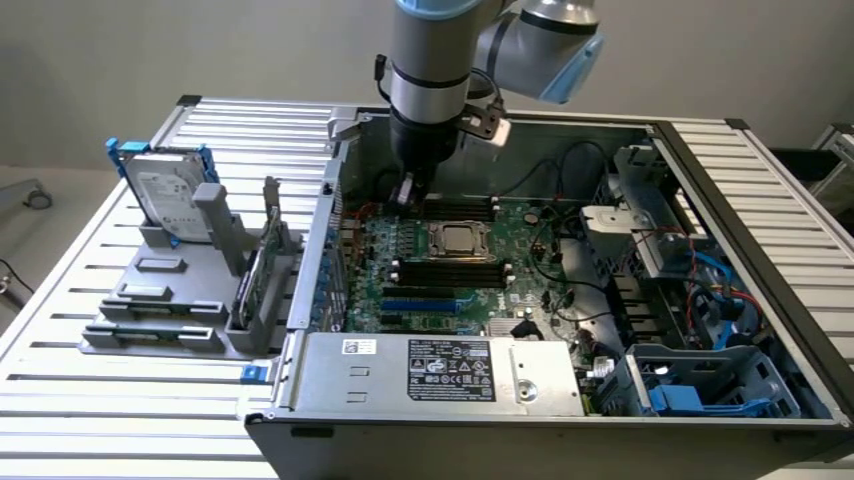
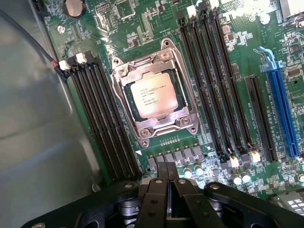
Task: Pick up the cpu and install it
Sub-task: 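Install the first cpu locking lever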
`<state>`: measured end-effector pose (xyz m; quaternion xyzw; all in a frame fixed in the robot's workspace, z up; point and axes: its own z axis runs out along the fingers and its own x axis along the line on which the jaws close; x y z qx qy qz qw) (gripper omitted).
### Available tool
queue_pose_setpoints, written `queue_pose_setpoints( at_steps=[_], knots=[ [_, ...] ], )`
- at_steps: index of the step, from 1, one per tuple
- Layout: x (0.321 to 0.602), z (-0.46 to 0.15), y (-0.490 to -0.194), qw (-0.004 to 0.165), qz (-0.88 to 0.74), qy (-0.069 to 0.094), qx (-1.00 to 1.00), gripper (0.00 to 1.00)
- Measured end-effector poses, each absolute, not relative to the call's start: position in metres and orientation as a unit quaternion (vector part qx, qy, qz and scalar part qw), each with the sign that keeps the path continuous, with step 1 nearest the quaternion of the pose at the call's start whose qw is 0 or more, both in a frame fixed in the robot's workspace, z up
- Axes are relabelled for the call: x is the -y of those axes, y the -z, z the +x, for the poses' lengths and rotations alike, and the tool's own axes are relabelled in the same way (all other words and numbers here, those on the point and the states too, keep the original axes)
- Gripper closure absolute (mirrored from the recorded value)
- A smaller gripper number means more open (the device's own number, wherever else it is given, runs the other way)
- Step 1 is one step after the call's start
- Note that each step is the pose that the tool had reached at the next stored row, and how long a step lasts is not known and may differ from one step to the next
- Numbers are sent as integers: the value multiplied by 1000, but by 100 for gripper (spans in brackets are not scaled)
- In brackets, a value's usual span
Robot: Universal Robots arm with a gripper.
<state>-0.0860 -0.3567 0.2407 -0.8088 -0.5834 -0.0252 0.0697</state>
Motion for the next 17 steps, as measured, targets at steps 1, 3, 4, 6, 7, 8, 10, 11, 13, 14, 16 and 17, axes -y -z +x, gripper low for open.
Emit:
queue_pose_setpoints(
  at_steps=[1, 3, 4, 6, 7, 8, 10, 11, 13, 14, 16, 17],
  knots=[
    [356, -86, -241, 68, -806, 24, 588, 89],
    [356, -86, -241, 65, -799, 21, 597, 89],
    [356, -86, -241, 63, -796, 19, 602, 89],
    [356, -86, -241, 60, -789, 17, 611, 89],
    [356, -86, -241, 58, -785, 16, 616, 89],
    [356, -86, -241, 57, -782, 14, 621, 89],
    [356, -86, -241, 53, -774, 12, 631, 89],
    [356, -86, -241, 51, -770, 11, 636, 89],
    [356, -86, -241, 48, -762, 9, 645, 89],
    [356, -86, -241, 46, -758, 7, 650, 89],
    [356, -86, -241, 42, -750, 5, 660, 89],
    [356, -86, -241, 40, -746, 4, 664, 89]
  ],
)
